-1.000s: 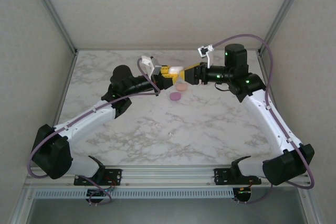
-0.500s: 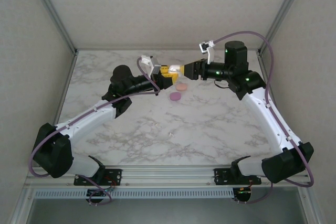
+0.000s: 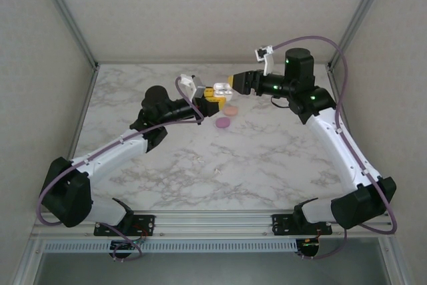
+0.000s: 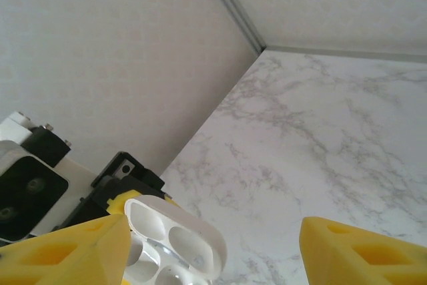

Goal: Insert wireless bluetooth earbuds into charging case

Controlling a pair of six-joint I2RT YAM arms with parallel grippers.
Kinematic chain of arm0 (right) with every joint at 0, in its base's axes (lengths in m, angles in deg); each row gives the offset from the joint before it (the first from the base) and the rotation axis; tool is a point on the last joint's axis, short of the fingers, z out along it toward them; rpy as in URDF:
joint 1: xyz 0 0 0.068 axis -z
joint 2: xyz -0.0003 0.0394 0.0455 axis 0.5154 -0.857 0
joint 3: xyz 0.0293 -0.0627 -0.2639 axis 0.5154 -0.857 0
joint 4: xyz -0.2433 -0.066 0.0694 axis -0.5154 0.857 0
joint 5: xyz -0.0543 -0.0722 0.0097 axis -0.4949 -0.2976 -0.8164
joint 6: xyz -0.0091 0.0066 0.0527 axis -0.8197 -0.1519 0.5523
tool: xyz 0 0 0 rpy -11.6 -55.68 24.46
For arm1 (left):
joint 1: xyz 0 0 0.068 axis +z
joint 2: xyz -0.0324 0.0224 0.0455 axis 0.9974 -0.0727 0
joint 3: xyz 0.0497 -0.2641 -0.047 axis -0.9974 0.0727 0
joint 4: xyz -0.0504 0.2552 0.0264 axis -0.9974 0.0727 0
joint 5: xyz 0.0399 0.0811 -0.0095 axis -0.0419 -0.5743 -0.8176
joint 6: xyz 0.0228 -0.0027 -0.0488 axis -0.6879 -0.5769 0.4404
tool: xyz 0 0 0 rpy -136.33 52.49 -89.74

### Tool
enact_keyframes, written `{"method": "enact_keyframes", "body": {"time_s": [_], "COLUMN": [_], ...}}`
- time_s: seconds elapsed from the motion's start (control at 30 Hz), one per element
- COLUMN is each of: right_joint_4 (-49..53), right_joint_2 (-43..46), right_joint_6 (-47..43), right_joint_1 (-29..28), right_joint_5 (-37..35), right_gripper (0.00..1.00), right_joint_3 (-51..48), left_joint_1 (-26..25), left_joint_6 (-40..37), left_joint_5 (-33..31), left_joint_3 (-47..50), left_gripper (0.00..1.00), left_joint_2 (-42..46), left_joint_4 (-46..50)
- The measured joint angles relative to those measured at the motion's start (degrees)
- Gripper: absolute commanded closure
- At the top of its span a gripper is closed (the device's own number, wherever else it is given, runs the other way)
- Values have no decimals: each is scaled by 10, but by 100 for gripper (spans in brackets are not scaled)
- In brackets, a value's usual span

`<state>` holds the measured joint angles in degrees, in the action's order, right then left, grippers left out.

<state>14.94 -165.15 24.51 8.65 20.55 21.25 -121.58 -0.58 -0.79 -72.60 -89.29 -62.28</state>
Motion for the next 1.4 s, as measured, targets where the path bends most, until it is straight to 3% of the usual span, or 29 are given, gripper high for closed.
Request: {"method": "enact_keyframes", "body": {"time_s": [0.2,0.37,0.6,0.9,1.4], "right_joint_4": [43,112,193,248,269], "right_joint_2": [81,98,-5,-106,-212], "right_joint_6": [6,25,40,-32,-98], "right_joint_1": [6,36,25,-118,-233], "right_joint_5": [-159,-254,-216,-196,-215], "right_gripper": [48,50,49,48,45], "right_joint_3": [-2,-24,-89,-121,-118], "left_joint_1": [11,21,23,25,25], "left_joint_6": [-10,-19,-42,-66,-91], "left_joint_5": [-51,-99,-162,-213,-249], "left_joint_3": [40,73,99,113,116], "left_gripper": [98,98,97,97,96], "left_joint_2": [41,90,177,263,300], "left_joint_4": [4,18,54,104,144]}}
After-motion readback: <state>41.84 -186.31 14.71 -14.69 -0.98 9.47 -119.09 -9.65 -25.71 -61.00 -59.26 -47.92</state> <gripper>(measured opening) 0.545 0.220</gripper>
